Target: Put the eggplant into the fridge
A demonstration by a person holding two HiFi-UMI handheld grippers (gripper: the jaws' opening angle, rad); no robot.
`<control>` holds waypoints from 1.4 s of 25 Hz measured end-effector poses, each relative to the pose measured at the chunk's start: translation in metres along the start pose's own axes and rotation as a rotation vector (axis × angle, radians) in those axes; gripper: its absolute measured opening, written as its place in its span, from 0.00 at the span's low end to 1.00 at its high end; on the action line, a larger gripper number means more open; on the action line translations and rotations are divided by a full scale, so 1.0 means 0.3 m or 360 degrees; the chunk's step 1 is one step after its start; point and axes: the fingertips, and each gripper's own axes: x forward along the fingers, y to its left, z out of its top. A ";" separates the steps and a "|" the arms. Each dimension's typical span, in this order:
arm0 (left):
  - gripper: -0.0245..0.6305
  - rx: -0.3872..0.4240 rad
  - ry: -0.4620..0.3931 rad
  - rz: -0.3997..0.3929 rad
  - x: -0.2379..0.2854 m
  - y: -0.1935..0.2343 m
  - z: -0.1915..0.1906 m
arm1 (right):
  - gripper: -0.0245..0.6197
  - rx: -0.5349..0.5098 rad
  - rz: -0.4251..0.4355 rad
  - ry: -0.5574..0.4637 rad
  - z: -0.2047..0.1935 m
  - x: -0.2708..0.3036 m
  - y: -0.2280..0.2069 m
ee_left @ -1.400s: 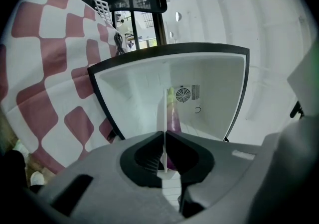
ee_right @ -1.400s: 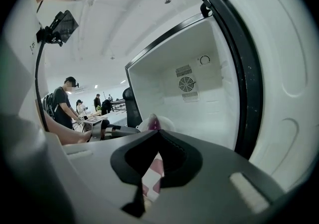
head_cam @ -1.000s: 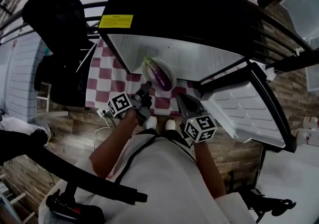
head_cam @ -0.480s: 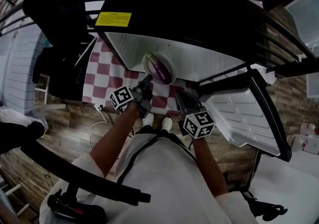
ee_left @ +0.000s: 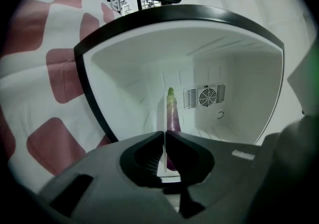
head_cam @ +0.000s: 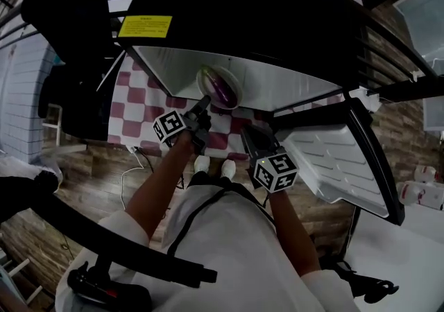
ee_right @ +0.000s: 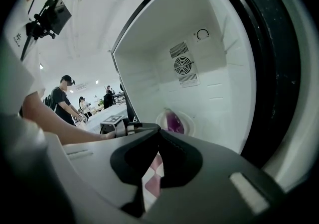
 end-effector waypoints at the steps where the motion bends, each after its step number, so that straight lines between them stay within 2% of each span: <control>1: 0.07 0.0003 0.0006 -0.0010 0.014 0.000 0.002 | 0.05 -0.0001 -0.0003 0.0004 -0.001 -0.002 -0.002; 8: 0.07 -0.0018 0.0004 -0.0055 0.110 0.004 0.013 | 0.05 0.0011 -0.0048 0.0047 -0.030 -0.024 -0.033; 16: 0.07 -0.0008 0.0054 -0.0023 0.192 0.042 -0.006 | 0.05 0.0036 -0.0078 0.0071 -0.040 -0.041 -0.043; 29: 0.07 -0.0009 0.0189 -0.0015 0.325 0.049 -0.106 | 0.05 0.0082 -0.0161 0.0078 -0.065 -0.076 -0.092; 35: 0.08 0.0004 0.0231 0.0026 0.374 0.066 -0.138 | 0.05 0.0110 -0.0204 0.0061 -0.069 -0.094 -0.123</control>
